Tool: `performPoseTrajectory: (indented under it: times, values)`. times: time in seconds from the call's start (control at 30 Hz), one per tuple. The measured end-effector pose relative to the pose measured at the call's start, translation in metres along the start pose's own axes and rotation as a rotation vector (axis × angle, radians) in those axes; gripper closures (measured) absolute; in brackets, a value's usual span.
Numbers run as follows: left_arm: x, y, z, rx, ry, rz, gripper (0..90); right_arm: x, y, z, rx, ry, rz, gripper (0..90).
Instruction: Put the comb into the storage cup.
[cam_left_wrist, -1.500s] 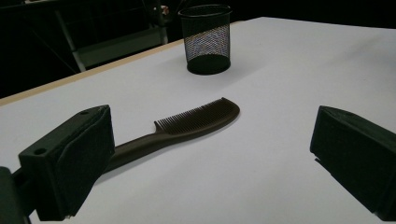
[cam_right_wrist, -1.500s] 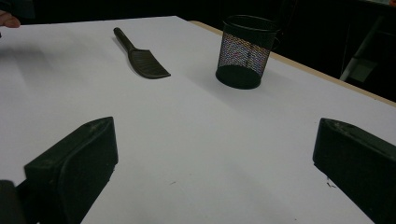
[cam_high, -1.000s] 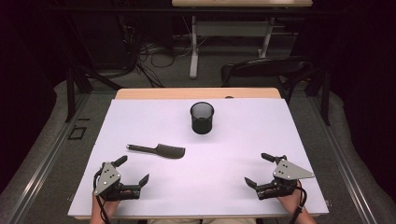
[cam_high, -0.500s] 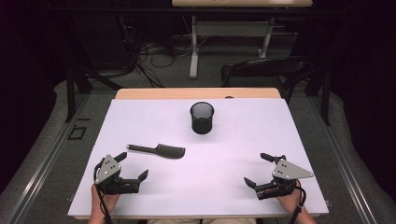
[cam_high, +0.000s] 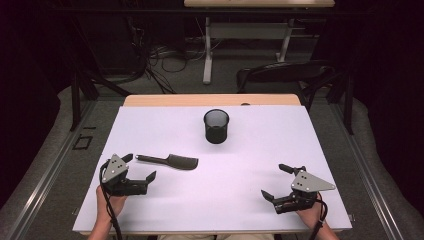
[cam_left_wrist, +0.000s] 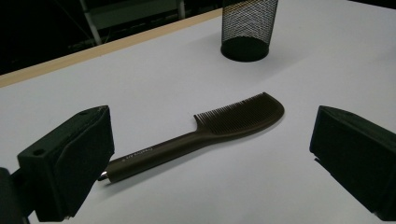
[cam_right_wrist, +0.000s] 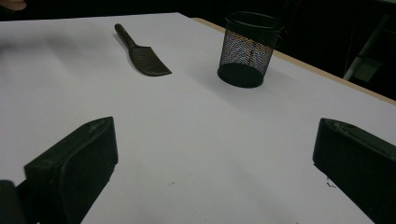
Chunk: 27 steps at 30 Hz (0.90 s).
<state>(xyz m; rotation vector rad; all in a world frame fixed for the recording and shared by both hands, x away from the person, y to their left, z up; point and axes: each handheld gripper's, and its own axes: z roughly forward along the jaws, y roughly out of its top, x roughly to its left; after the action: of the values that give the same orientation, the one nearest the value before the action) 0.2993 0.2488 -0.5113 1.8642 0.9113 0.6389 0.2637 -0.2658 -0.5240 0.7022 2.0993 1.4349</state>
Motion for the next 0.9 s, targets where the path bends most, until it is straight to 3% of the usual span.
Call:
performPoseTrajectory:
  times: [0.5,0.9]
  values:
    - [0.016,0.014,0.016,0.025,0.060,0.012,0.0,0.000,0.000,0.000,0.001,0.003,-0.003,0.0]
    - [0.026,0.024,0.027,0.027,0.072,0.021,0.0,0.000,0.000,0.001,0.006,0.005,-0.002,0.0]
